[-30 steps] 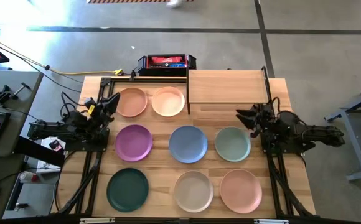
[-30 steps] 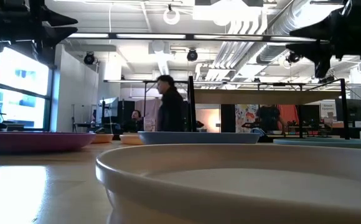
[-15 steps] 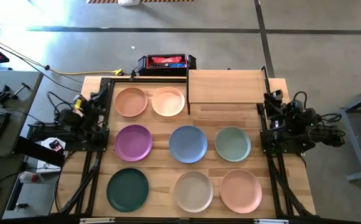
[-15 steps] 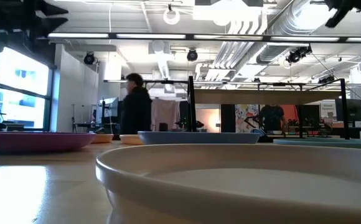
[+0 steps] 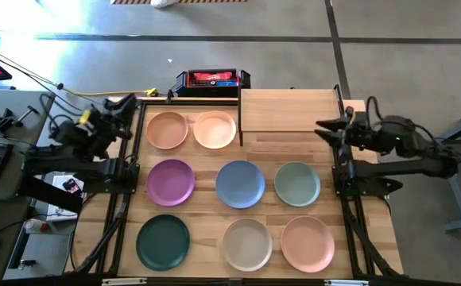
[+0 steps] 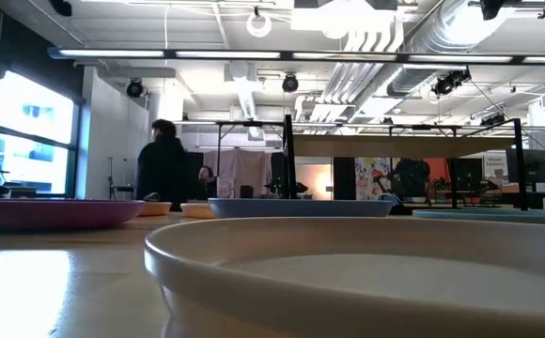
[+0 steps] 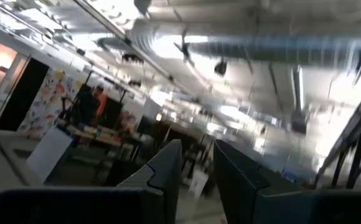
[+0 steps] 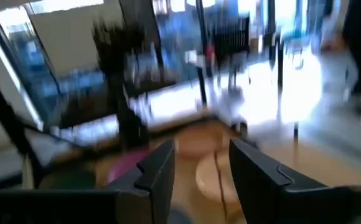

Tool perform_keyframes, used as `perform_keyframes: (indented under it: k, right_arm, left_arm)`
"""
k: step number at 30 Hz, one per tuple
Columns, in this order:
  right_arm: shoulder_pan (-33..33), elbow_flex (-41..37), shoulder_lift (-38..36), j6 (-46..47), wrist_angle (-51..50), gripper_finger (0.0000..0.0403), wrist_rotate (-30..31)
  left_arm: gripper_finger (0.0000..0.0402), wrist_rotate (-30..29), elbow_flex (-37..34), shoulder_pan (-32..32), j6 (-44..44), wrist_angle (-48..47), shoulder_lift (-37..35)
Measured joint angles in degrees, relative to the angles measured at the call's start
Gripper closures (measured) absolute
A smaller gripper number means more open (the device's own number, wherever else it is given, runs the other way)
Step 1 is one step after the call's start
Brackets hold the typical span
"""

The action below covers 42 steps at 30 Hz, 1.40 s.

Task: Place and stack plates onto a shelf
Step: Put the light blue plate on the shelf

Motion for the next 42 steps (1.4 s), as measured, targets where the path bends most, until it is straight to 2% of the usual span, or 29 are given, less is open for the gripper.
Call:
perform_keyframes:
  k: [5, 13, 21, 31, 39, 42]
  right_arm:
    - [0.0, 6.8, 9.2, 7.7, -15.3, 0.0263, -5.1]
    - [0.0, 7.8, 20.8, 11.1, -23.7, 0.0263, -10.3]
    - [3.7, 7.9, 30.5, 9.7, -25.4, 0.0261, -12.5]
    - [11.1, 7.9, 39.3, 14.4, -26.6, 0.0217, -12.6]
    - [16.1, 7.9, 44.9, 18.9, -25.8, 0.0213, -12.7]
    - [18.3, 7.8, 47.1, 18.8, -24.6, 0.0213, -12.7]
  left_arm:
    - [0.0319, 0.0, 6.4, 0.0, 0.0, -7.6, 9.5]
    - [0.0319, 0.1, 8.6, 0.0, -0.7, -8.7, 16.9]
    - [0.0319, 0.1, 8.6, -0.1, -4.4, -11.3, 18.9]
    - [0.0319, 0.1, 8.6, -0.1, -6.0, -12.0, 19.5]
    - [0.0319, 0.1, 8.6, -0.1, -8.9, -15.1, 20.3]
    - [0.0319, 3.0, 8.6, -0.1, -10.8, -19.0, 20.9]
